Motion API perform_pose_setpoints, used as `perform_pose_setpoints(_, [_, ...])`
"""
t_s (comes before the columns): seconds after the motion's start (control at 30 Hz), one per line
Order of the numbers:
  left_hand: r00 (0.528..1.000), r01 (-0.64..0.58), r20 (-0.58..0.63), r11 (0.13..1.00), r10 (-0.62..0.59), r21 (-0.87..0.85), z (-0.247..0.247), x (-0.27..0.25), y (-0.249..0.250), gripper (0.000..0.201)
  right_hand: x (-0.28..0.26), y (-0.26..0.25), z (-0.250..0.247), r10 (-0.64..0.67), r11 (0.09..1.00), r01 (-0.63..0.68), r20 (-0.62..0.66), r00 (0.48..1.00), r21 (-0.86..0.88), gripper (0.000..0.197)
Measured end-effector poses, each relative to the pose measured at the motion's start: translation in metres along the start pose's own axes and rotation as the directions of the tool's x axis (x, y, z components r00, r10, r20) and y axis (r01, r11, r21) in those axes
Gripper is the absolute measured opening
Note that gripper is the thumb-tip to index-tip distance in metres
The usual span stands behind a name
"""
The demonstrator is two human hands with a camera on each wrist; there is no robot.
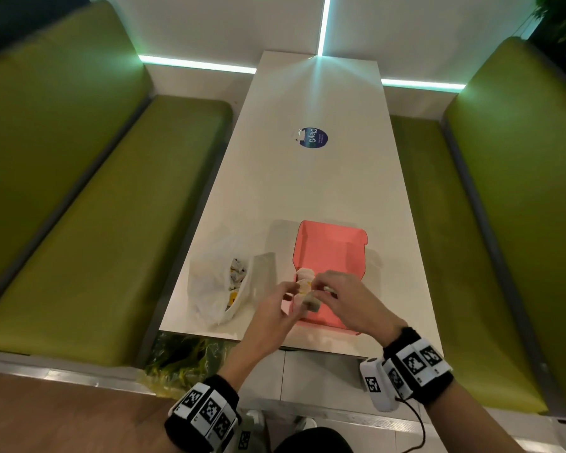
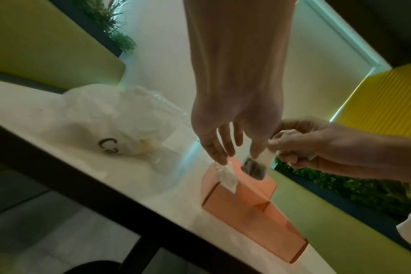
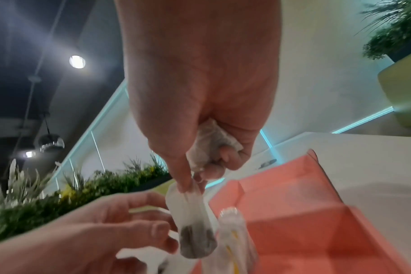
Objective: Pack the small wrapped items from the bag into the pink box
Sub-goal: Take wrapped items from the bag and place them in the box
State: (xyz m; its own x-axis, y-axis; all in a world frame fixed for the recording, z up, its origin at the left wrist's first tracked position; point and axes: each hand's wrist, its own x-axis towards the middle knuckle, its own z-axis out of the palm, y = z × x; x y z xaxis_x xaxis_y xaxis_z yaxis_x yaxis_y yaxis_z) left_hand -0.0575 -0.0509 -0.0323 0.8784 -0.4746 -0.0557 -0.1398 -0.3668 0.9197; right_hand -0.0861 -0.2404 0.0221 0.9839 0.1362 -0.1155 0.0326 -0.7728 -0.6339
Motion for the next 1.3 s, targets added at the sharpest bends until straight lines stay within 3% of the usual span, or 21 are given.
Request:
perform_pose_setpoints(0.17, [0.997,0.045,-0.072,0.983,-0.033,0.178,-0.005,-0.009,-0.023,0.033,0.003,0.005,0.024,0.042,0.997,-0.036,0.099,0.994,-0.065,0.007])
perform_pose_setpoints(0.37, [0.993,-0.029,-0.103,0.953,0.063,0.302,-0.004,-0.017,-0.021,0.022,0.013,0.013,0.04,0.064,0.997,-0.069,0.125,0.99,0.03,0.008])
perform_pose_setpoints(0.43, [0.985,-0.126,-0.058,0.911,0.161,0.392,-0.001,-0.018,-0.018,0.016,0.016,0.016,0.046,0.078,0.995,-0.084,0.115,0.99,0.049,0.008])
perform_pose_setpoints(0.53, [0.938,-0.343,0.16,0.765,0.307,0.545,0.01,-0.019,-0.022,0.019,0.017,0.018,0.052,0.086,0.995,-0.089,0.059,0.995,0.04,0.007])
perform_pose_setpoints(0.63, [0.94,-0.338,0.268,0.652,0.209,0.678,0.017,-0.021,-0.027,0.039,0.016,0.018,0.057,0.105,0.994,-0.105,-0.01,0.994,-0.013,0.007])
perform_pose_setpoints(0.8, [0.952,-0.298,0.278,0.6,0.128,0.742,0.02,-0.024,-0.027,0.051,0.007,0.024,0.066,0.053,0.99,-0.068,-0.119,0.991,-0.124,0.019])
perform_pose_setpoints(0.93, [0.954,-0.289,0.277,0.599,0.115,0.747,0.02,-0.023,-0.026,0.052,-0.002,0.023,0.069,-0.005,0.97,-0.002,-0.028,1.0,-0.242,0.027])
perform_pose_setpoints(1.03, [0.951,-0.302,0.282,0.588,0.128,0.75,0.021,-0.024,-0.025,0.051,0.0,0.025,0.07,0.039,0.952,-0.036,0.001,0.999,-0.303,0.027])
perform_pose_setpoints(1.3, [0.949,-0.3,0.299,0.577,0.099,0.76,0.021,-0.024,-0.022,0.053,0.006,0.032,0.078,0.067,0.954,-0.059,0.016,0.998,-0.294,0.024])
